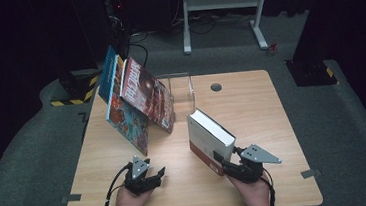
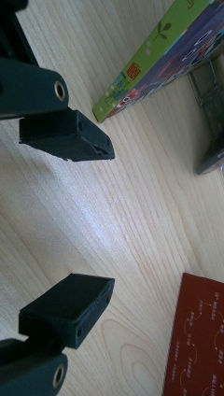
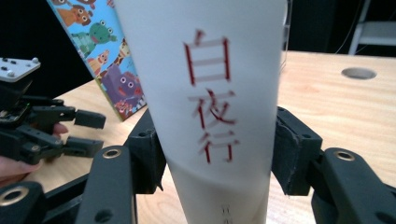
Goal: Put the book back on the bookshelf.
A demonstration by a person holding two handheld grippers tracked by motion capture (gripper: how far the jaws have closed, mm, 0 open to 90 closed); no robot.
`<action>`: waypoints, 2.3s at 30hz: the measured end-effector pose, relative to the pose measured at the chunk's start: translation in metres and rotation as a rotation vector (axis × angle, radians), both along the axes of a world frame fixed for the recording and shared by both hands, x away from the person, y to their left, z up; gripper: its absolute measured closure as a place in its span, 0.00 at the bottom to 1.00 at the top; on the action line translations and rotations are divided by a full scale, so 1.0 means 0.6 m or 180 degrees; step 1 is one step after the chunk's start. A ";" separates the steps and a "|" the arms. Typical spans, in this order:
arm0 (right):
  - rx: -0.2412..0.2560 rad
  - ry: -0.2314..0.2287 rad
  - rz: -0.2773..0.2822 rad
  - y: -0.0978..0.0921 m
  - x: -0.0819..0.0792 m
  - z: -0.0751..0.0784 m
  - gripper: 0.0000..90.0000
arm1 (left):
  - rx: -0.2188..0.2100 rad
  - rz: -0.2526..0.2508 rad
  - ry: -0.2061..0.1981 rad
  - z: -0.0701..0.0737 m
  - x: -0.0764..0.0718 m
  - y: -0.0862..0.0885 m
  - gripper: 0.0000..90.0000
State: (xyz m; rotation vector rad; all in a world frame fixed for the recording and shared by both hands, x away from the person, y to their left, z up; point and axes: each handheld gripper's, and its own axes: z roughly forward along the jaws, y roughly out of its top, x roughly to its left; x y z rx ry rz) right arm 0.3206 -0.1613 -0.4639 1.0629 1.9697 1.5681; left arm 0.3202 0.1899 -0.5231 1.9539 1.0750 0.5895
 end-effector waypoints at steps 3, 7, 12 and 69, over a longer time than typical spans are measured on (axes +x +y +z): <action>-0.0034 -0.0002 -0.0007 0.005 0.002 0.003 0.51 | -0.0003 0.0009 0.0002 0.000 0.000 0.000 0.36; -0.0107 -0.0017 0.0011 0.009 0.002 0.007 0.53 | -0.0008 0.0002 -0.0008 0.000 -0.001 0.000 0.36; -0.0127 -0.0004 0.0005 0.011 0.004 0.008 0.53 | -0.0011 -0.0014 -0.0011 0.000 -0.001 -0.001 0.36; -0.0453 0.0154 -0.0226 0.078 0.037 0.076 0.61 | -0.0009 -0.0133 0.0122 -0.001 0.006 -0.001 0.36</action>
